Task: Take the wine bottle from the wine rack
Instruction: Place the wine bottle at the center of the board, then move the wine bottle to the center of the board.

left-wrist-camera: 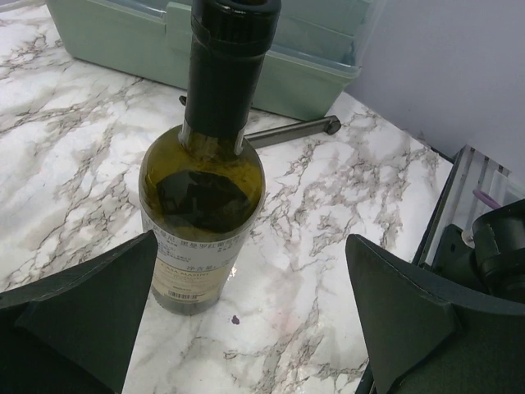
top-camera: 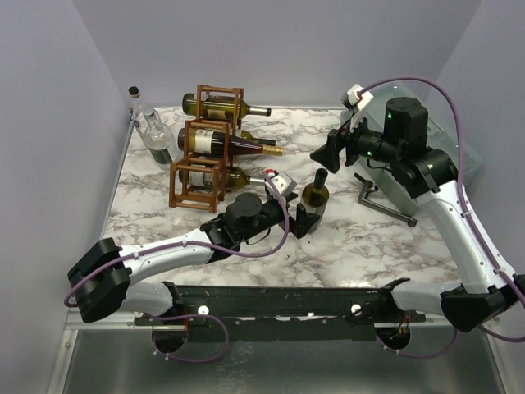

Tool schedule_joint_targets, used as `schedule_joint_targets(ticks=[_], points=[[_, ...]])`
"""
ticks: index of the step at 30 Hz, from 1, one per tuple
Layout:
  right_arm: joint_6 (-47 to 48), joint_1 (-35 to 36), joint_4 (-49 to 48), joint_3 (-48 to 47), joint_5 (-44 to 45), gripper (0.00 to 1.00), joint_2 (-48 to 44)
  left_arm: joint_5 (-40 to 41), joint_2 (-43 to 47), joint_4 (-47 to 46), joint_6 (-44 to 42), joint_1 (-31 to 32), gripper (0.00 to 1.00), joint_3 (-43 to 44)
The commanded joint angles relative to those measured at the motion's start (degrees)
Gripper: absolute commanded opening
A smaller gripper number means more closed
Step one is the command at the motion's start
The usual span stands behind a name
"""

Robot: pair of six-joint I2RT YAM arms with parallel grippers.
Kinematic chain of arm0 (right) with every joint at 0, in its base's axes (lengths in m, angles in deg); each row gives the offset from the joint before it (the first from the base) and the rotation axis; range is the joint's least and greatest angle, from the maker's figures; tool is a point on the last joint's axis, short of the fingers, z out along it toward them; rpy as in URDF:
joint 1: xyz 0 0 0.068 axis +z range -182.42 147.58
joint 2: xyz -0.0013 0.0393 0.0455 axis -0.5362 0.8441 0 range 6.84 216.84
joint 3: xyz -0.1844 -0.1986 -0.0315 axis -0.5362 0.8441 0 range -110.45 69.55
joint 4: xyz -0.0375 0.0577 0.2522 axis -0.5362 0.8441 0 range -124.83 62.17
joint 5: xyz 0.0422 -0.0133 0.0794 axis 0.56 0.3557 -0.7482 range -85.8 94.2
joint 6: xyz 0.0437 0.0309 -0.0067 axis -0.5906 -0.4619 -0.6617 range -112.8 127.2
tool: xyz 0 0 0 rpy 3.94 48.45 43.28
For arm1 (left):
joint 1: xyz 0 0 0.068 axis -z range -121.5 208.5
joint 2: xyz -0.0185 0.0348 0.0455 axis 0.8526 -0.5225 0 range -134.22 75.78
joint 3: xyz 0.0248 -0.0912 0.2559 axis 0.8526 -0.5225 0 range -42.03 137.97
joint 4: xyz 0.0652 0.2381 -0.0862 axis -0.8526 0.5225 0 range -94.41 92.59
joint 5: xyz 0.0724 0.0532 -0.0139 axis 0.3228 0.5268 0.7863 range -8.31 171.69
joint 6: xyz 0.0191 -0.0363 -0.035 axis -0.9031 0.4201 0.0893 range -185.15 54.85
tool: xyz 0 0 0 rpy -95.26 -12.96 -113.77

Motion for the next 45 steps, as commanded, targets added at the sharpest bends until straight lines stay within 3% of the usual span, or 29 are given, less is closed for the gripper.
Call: schedule_joint_targets(ticks=[1, 14, 19, 26, 34, 45], points=[[-3.9, -2.2, -2.9, -0.2, 7.3, 0.78, -0.6, 1.9, -0.2, 1.8, 1.8, -0.1, 0.99, 2.9], [-11.4, -16.2, -14.1, 10.9, 5.4, 0.78, -1.2, 4.0, -2.0, 10.7, 0.2, -0.1, 0.99, 11.0], [-12.3, -18.0, -17.2, 18.4, 3.7, 0.78, -2.3, 9.0, -4.1, 19.7, 2.8, 0.2, 0.98, 17.2], [-13.8, -20.0, -22.1, 26.4, -0.1, 0.78, -3.9, 15.7, -7.3, 24.8, 0.8, 2.9, 0.96, 22.9], [-14.5, -20.9, -24.8, 30.2, -2.8, 0.77, -4.2, 26.3, -14.2, 34.0, -2.2, 5.4, 0.80, 33.6], [-14.3, -21.5, -25.2, 30.9, -3.6, 0.77, -3.5, 32.5, -19.4, 36.1, -4.0, 7.4, 0.60, 39.6]])
